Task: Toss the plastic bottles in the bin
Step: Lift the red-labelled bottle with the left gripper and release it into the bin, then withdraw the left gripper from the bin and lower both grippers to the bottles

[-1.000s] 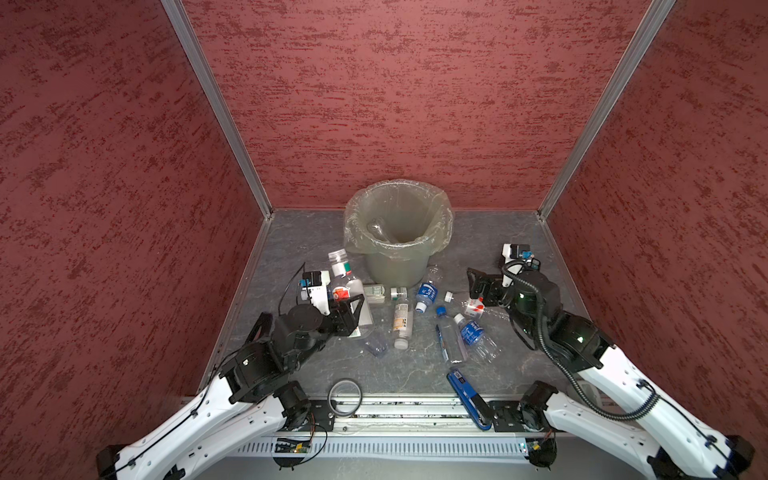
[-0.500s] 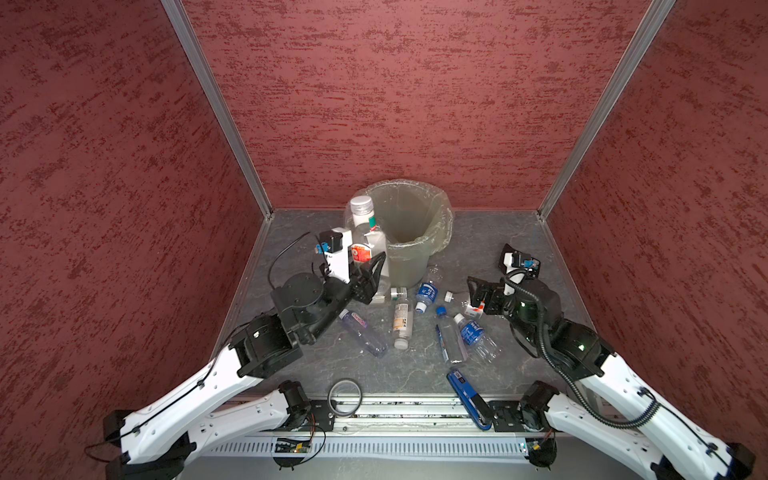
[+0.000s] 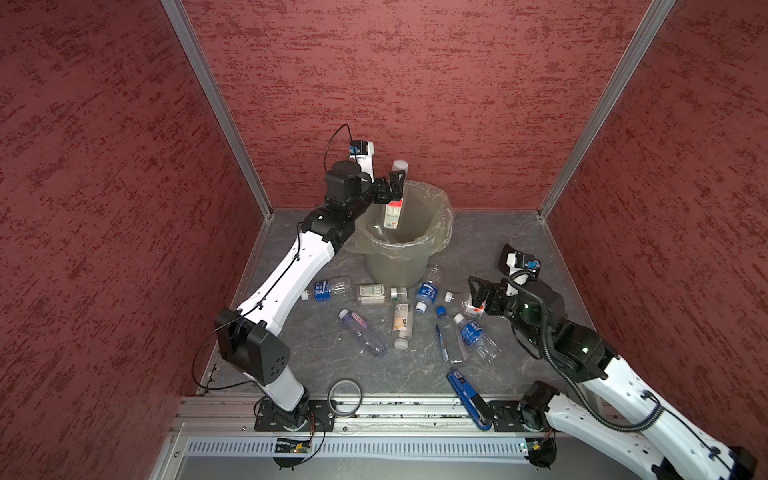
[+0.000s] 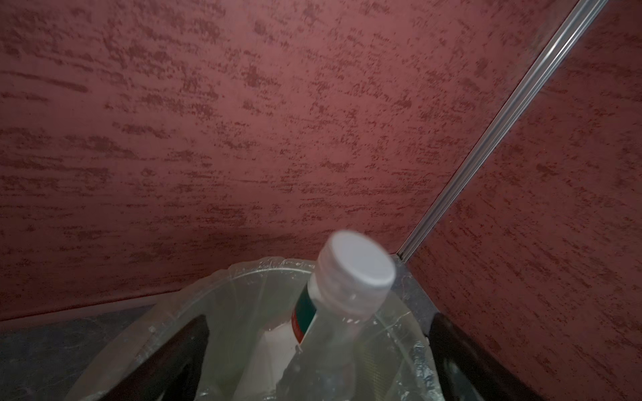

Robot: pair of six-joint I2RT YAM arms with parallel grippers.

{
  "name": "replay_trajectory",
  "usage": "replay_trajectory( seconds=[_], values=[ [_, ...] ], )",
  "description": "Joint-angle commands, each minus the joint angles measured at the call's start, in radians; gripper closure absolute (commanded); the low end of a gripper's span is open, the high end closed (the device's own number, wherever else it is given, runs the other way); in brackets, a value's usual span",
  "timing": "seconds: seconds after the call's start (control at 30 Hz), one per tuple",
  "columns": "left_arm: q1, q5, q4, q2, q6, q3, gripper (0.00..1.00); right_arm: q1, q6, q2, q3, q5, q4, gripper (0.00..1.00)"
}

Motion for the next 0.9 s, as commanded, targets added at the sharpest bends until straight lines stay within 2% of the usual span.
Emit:
replay_trajectory(
  seconds=[0.0,0.43,0.73,0.87],
  values=[
    [-0.005,0.044,0.035,-0.1,-0.001,-0.044,0.0,-0.006,0.022,-0.024,0.003,-0.007,-0.02,0.01],
    [-0.039,-0.013,-0.04,-0.362,0.032,-0.17,0.0,-0.006,0.009,0.11,0.038,-0.045,-0.074,0.01],
    [-0.043,-0.051,-0.082,-0.54,0.022,-0.354,0.0,-0.005,0.034,0.135,0.012,-0.085,-0.108,0.01],
    [-0.043,-0.028,-0.099,-0.619,0.01,-0.446,0.0,-0.006,0.048,0.136,-0.01,-0.107,-0.106,0.01]
  ],
)
